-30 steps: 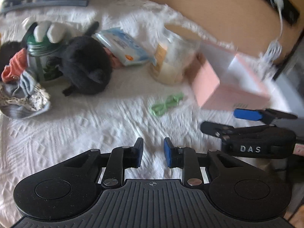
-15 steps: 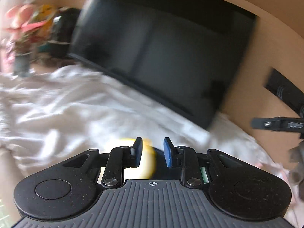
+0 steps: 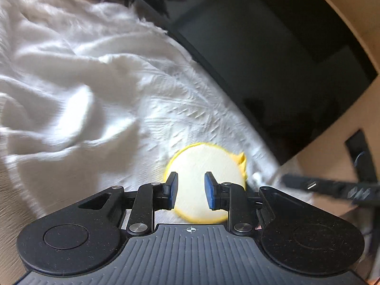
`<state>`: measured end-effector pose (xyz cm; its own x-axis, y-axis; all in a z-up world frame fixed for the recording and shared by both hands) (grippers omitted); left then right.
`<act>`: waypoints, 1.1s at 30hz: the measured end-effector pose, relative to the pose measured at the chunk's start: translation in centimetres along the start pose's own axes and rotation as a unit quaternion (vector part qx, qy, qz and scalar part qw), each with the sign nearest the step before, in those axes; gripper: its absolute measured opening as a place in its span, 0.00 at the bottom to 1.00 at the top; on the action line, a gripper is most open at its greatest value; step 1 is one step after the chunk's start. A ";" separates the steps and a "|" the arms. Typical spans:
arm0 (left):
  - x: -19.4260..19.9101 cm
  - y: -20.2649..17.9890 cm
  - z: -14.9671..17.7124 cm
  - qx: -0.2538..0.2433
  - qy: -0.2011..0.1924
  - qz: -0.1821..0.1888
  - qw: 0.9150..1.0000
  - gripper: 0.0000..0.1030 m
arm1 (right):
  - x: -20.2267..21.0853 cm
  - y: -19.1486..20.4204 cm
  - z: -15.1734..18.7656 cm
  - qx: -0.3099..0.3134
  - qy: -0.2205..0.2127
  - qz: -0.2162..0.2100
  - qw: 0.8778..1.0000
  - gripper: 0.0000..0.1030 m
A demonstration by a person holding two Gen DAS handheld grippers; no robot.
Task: Organize soft objects
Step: 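Move the left gripper to the yellow-rimmed mesh disc and grasp it, then lift the yellow disc with the left gripper while the right gripper grasps the black-and-blue pouch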
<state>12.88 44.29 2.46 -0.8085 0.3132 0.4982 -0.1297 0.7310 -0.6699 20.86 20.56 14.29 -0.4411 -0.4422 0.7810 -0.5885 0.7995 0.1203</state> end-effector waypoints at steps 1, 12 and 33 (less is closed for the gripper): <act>-0.9 -0.1 -0.4 -0.001 0.006 0.000 1.000 0.26 | -1.1 0.5 0.0 0.004 0.003 -0.002 1.000 0.29; -7.3 1.8 -3.2 0.007 0.069 -0.033 0.997 0.26 | -6.6 0.1 2.5 0.016 0.047 -0.014 0.999 0.17; -5.0 0.3 -1.9 -0.075 0.178 0.113 0.975 0.41 | -5.6 -1.1 3.4 0.054 0.010 -0.014 0.998 0.17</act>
Point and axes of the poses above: each gripper's, at about its wrist camera, not at the fingertips, and x roughly against the way its jaws point, y to its left, z to its underside, the point moved 1 cm from there along -x, roughly the way its jaws point, and after that the axes turned 2 degrees about -z, right-handed, at the moved point
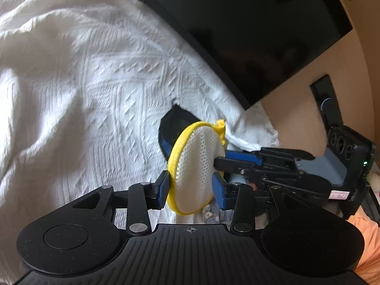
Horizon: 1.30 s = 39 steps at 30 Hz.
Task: Organize soft objects
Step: 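Lift the yellow disc with the left gripper while the right gripper grasps the black-and-blue pouch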
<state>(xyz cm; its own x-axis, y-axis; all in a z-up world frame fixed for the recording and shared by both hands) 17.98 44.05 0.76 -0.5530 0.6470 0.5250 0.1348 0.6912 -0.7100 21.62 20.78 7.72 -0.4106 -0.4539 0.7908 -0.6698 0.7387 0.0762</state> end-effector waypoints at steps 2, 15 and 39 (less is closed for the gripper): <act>-0.5 0.1 0.1 0.010 0.012 -0.016 1.000 0.41 | 0.1 -0.1 0.1 0.001 -0.002 -0.008 1.000 0.17; -3.0 1.5 -0.8 0.083 -0.010 -0.045 0.995 0.39 | 0.1 -0.1 0.1 0.008 -0.004 -0.007 1.000 0.17; -1.0 -2.0 2.2 0.018 -0.057 -0.046 0.997 0.38 | -0.9 -0.9 -0.2 -0.013 -0.001 -0.029 0.999 0.18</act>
Point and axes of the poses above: each gripper's, at about its wrist camera, not at the fingertips, and x roughly against the way its jaws point, y to its left, z to its underside, the point moved 1 cm from there along -x, roughly the way its jaws point, and after that the axes turned 2 degrees about -z, right-handed, at the moved point
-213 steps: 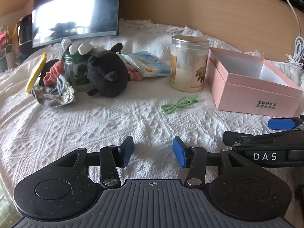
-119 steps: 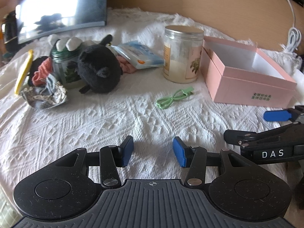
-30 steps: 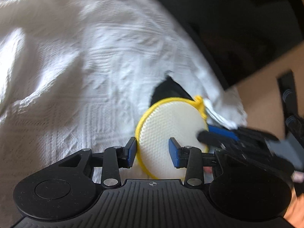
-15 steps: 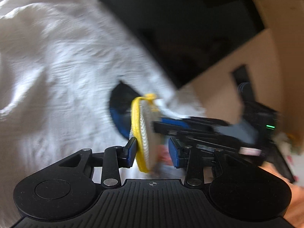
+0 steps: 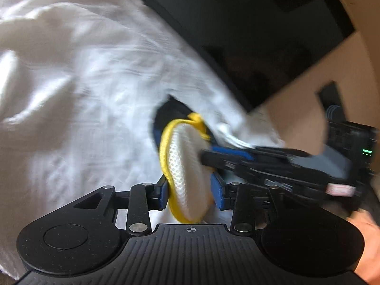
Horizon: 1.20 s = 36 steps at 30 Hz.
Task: Organize soft objects
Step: 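Lift the yellow disc with the left gripper while the right gripper grasps the black-and-blue pouch, then release the yellow disc into the pink box with the left gripper while the right gripper carries the pouch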
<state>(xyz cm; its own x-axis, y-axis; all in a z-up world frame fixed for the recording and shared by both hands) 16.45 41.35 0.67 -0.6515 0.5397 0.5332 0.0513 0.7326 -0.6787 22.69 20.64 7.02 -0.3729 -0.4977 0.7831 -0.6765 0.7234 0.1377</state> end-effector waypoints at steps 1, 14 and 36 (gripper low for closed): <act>-0.1 0.1 0.0 -0.001 -0.007 -0.016 1.000 0.37 | 0.0 0.0 0.0 0.001 0.000 0.000 1.000 0.18; 3.4 -0.3 0.5 0.072 -0.103 0.058 0.990 0.17 | 5.7 -2.4 -3.8 0.025 -0.032 0.018 0.999 0.70; 9.5 -2.8 0.8 -0.003 -0.180 -0.190 0.965 0.17 | -1.8 2.7 -6.2 0.082 0.099 0.001 0.992 0.76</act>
Point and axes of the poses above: each gripper's, at about its wrist camera, not at the fingertips, and x roughly against the way its jaws point, y to its left, z to its underside, the point moved 1 cm from there along -x, roughly the way its jaws point, and after that the axes turned 2 degrees about -z, right-handed, at the moved point
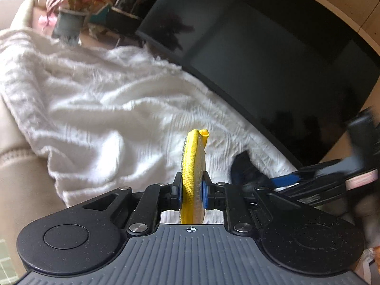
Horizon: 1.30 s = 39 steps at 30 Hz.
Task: Organize soft objects
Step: 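Release the yellow disc into the pink box with the left gripper while the right gripper carries the pouch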
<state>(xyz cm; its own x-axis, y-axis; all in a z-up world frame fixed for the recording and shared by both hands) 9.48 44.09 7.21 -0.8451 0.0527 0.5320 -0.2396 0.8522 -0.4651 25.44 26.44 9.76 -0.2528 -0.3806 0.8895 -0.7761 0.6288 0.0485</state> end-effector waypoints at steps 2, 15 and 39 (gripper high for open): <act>0.3 -0.7 -0.7 -0.009 -0.002 -0.003 1.000 0.17 | 3.5 0.1 -0.3 -0.012 -0.034 -0.028 0.999 0.76; 1.4 -16.5 -2.4 -0.115 0.009 0.119 0.986 0.17 | 23.4 -5.6 8.5 -0.063 -0.193 0.107 0.973 0.77; -12.0 -51.7 25.3 -0.356 0.257 0.232 0.868 0.20 | 33.3 -21.5 40.4 -0.391 -0.234 0.291 0.841 0.77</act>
<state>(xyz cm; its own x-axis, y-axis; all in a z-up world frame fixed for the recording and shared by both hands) 19.93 -13.76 6.91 -0.4023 0.5453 0.7353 0.5801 0.7733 -0.2561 10.36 -27.11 19.99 -0.8000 0.0357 0.5989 0.1284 0.9853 0.1128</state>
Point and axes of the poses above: each gripper's, at about its wrist camera, not at the fingertips, and x roughly against the way its jaws point, y to its left, z to its underside, the point moved 1 cm from there along -x, roughly the way its jaws point, and after that the axes turned 2 degrees about -z, right-handed, at the moved point
